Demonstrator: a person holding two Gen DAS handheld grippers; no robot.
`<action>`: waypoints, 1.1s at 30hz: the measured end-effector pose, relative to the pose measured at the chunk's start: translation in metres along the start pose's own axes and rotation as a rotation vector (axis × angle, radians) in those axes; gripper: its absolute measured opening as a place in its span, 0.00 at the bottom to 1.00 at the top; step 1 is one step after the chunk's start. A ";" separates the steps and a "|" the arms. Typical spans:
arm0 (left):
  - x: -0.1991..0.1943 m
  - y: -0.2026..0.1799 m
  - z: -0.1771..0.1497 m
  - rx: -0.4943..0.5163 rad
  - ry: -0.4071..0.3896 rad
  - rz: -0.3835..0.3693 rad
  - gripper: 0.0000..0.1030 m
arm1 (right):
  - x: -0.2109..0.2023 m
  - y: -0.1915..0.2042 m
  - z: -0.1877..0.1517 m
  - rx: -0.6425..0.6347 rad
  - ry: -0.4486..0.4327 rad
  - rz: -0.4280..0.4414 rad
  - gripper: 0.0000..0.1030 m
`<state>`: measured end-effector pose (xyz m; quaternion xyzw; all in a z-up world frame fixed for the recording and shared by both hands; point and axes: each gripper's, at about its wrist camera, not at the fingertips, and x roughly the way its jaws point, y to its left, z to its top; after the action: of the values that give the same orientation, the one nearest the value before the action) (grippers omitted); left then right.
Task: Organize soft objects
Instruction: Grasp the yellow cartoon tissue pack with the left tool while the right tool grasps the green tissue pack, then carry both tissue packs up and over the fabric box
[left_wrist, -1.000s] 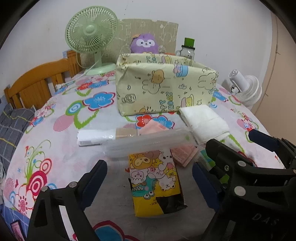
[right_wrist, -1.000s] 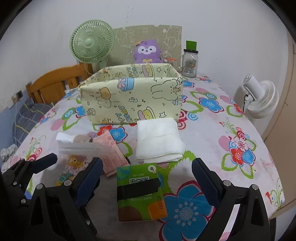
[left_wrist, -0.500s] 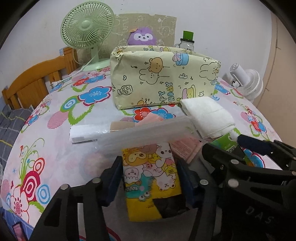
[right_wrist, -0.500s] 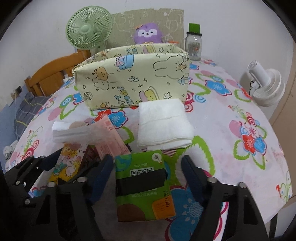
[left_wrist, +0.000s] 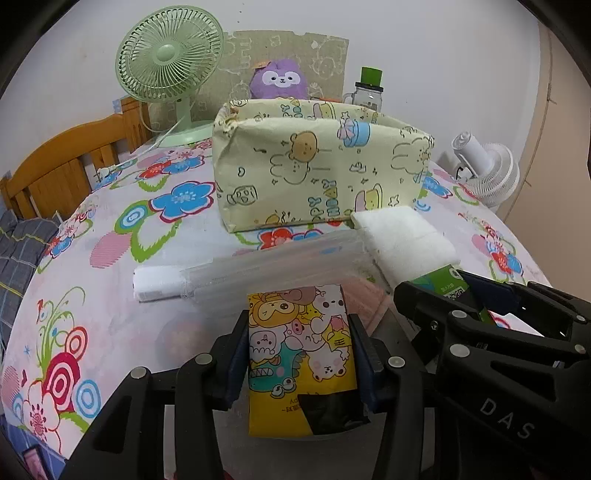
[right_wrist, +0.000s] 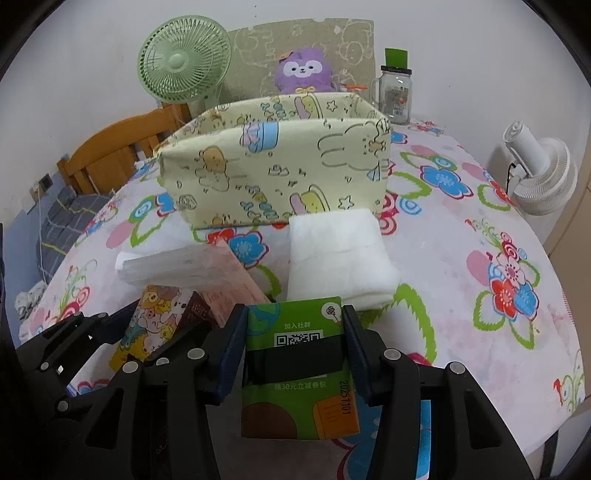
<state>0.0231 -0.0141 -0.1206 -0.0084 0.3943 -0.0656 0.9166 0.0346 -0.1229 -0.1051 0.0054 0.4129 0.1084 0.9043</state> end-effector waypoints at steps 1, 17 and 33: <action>-0.001 0.000 0.002 -0.003 -0.001 -0.001 0.49 | -0.001 0.000 0.003 0.002 -0.002 0.001 0.52; -0.016 0.000 0.042 -0.010 -0.056 0.005 0.48 | -0.021 -0.002 0.043 0.000 -0.074 0.001 0.52; -0.038 -0.006 0.072 0.002 -0.109 0.025 0.48 | -0.045 -0.004 0.069 0.002 -0.140 0.014 0.52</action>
<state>0.0481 -0.0174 -0.0430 -0.0060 0.3438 -0.0542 0.9375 0.0579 -0.1302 -0.0265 0.0171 0.3486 0.1137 0.9302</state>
